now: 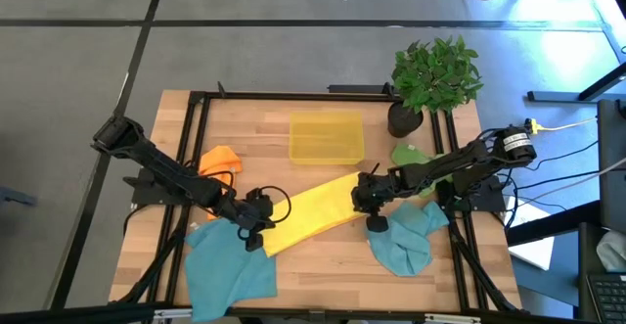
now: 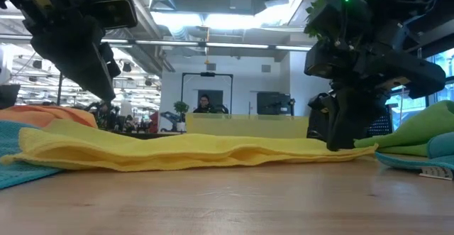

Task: Fold microfiber towels
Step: Fold the yellow microfiber towel

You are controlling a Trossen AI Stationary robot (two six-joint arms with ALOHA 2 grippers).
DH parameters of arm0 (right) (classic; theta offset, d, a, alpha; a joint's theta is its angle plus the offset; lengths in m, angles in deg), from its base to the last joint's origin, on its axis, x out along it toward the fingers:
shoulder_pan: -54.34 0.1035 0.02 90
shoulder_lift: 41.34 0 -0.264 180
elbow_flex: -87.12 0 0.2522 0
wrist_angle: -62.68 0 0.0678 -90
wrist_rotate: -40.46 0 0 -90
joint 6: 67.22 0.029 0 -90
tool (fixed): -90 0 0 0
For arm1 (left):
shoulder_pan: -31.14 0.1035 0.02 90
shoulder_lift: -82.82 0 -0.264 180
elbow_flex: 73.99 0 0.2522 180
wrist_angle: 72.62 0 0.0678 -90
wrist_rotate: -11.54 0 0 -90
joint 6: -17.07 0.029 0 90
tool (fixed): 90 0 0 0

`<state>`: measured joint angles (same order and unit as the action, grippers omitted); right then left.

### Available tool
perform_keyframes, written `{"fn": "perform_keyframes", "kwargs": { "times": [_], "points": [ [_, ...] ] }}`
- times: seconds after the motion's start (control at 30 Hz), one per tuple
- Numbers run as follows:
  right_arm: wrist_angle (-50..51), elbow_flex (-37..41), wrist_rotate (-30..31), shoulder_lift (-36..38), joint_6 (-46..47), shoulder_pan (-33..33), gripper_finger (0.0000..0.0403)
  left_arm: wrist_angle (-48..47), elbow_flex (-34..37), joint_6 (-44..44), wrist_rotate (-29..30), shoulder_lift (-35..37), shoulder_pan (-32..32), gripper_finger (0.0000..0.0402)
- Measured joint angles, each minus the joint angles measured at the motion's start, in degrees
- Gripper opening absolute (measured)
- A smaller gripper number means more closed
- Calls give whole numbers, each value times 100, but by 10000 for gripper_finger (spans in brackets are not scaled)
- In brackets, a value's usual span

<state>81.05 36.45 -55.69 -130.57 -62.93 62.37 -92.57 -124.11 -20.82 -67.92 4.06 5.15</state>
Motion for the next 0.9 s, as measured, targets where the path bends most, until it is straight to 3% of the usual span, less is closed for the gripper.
{"fn": "perform_keyframes", "kwargs": {
  "times": [0.17,0.5,0.9],
  "points": [
    [1,-1,0,0,4,0,3,17,-4,-55,-25,-76,0,0],
    [317,0,107,0,149,-10,2,59,-3,-516,-621,-779,0,0],
    [328,-28,136,-223,264,-607,1,67,-358,-527,-1123,-1291,108,0]
  ]
}}
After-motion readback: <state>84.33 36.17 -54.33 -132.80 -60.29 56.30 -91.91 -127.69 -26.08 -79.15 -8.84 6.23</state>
